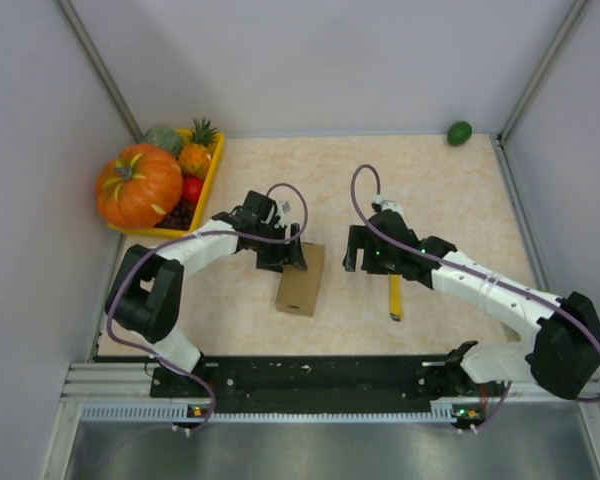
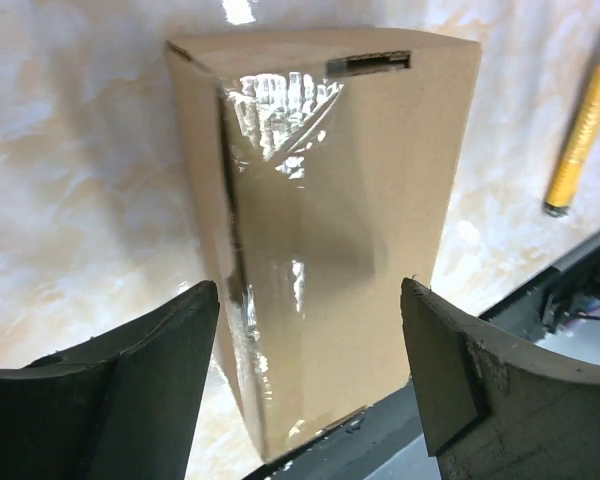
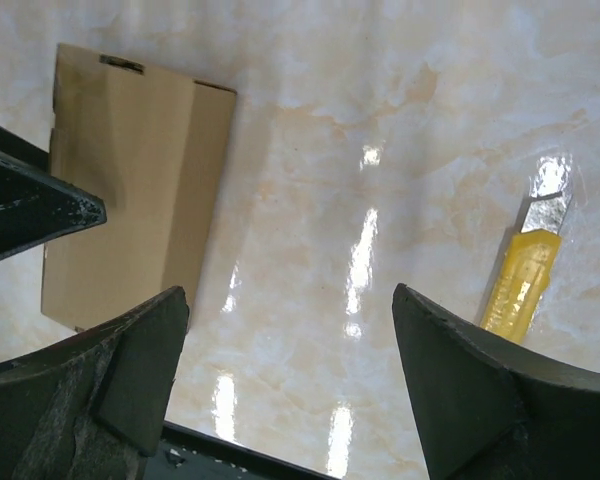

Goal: Unpack the express box

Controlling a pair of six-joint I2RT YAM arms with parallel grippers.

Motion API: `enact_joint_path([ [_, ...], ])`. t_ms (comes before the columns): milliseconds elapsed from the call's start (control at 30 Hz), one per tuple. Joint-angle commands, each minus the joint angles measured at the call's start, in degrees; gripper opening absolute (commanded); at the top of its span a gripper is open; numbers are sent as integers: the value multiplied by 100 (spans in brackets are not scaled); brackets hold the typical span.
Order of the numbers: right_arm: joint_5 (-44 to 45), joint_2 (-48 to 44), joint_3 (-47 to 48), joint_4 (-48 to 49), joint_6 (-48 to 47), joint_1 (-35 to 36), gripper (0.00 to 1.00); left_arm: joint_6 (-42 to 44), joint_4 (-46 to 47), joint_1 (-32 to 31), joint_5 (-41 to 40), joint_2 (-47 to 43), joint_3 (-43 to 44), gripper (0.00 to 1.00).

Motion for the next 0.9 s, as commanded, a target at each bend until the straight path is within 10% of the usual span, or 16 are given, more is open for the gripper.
enact_joint_path([
  [0, -5, 205, 482, 37, -233, -51, 84, 309, -427, -22, -774, -420, 269, 78],
  [267, -109, 1101, 1387, 37, -593, -60, 79, 126, -752, -30, -1653, -1607, -2, 73],
  [600, -611, 3061, 3145, 46, -664, -192, 33, -1279, -840, -127, -1030, -3259, -1987, 1],
  [867, -928, 4020, 3770, 54, -778, -219, 27, -878, -1148, -505, -389, -3041, -2051, 0],
])
